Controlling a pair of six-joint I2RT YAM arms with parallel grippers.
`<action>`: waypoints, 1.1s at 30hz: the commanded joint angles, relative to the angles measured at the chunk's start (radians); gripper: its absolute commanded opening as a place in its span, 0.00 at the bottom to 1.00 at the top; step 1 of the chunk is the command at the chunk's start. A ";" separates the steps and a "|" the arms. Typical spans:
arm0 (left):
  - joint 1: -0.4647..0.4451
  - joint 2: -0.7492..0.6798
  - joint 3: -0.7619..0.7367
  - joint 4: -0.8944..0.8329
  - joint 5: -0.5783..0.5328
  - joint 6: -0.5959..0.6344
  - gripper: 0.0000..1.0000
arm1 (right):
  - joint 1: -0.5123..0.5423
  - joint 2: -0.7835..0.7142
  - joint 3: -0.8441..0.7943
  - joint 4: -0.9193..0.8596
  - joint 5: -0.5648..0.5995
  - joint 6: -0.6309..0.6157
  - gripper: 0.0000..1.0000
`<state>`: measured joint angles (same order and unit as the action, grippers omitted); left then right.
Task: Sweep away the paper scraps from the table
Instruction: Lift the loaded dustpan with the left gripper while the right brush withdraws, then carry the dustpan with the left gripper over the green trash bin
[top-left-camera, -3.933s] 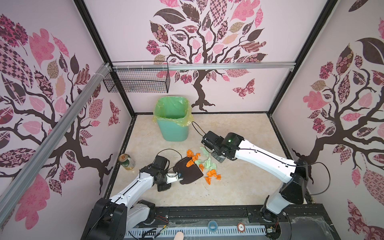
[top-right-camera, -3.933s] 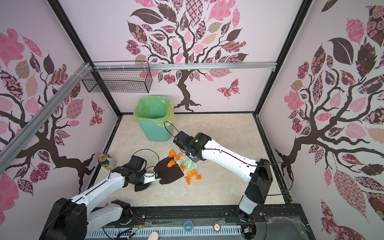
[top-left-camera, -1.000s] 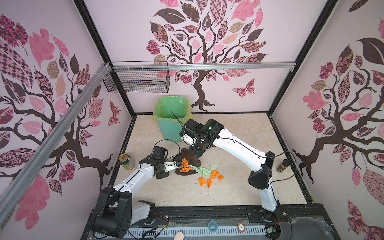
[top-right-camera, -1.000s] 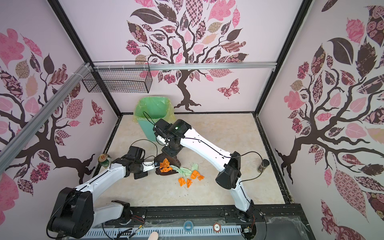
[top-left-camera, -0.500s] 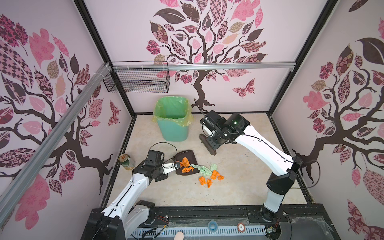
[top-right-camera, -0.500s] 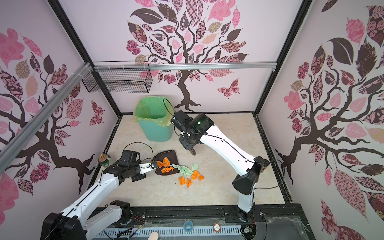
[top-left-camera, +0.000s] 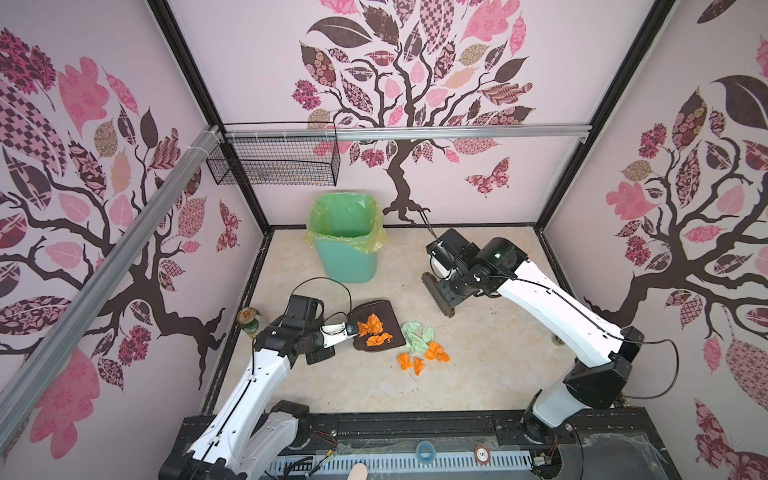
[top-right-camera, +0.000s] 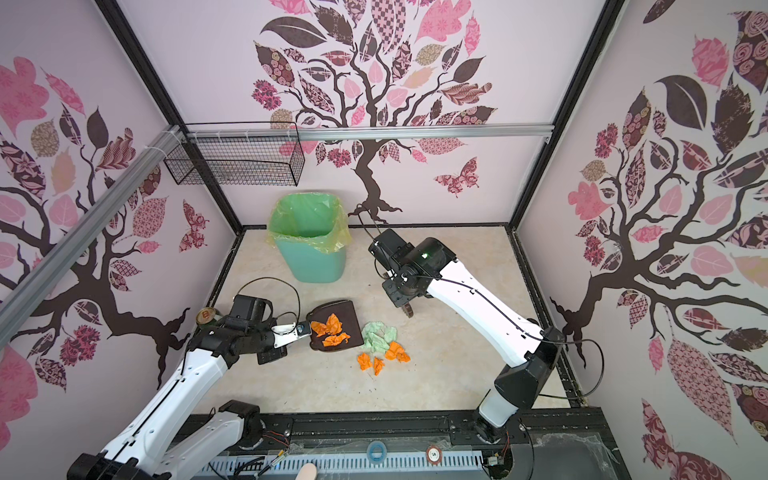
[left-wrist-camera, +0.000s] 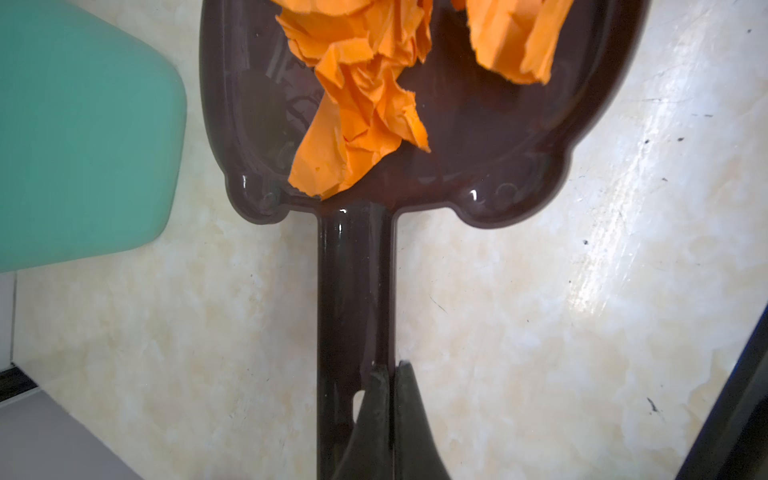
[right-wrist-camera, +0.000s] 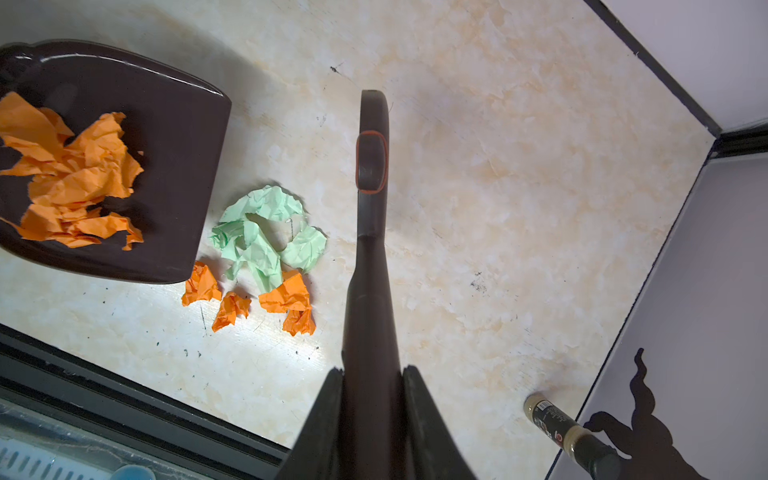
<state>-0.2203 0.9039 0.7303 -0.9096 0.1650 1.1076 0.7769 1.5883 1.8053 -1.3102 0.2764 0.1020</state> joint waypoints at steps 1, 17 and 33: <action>0.005 -0.021 0.093 -0.075 -0.006 0.022 0.00 | -0.015 -0.059 -0.015 0.025 0.015 0.004 0.00; 0.020 0.105 0.481 -0.289 0.018 0.050 0.00 | -0.030 -0.107 -0.128 0.079 -0.017 -0.022 0.00; 0.201 0.392 0.948 -0.432 0.098 0.185 0.00 | -0.048 -0.158 -0.224 0.109 -0.037 -0.035 0.00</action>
<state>-0.0296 1.2690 1.5936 -1.2961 0.2199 1.2575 0.7353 1.4788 1.5890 -1.2217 0.2440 0.0711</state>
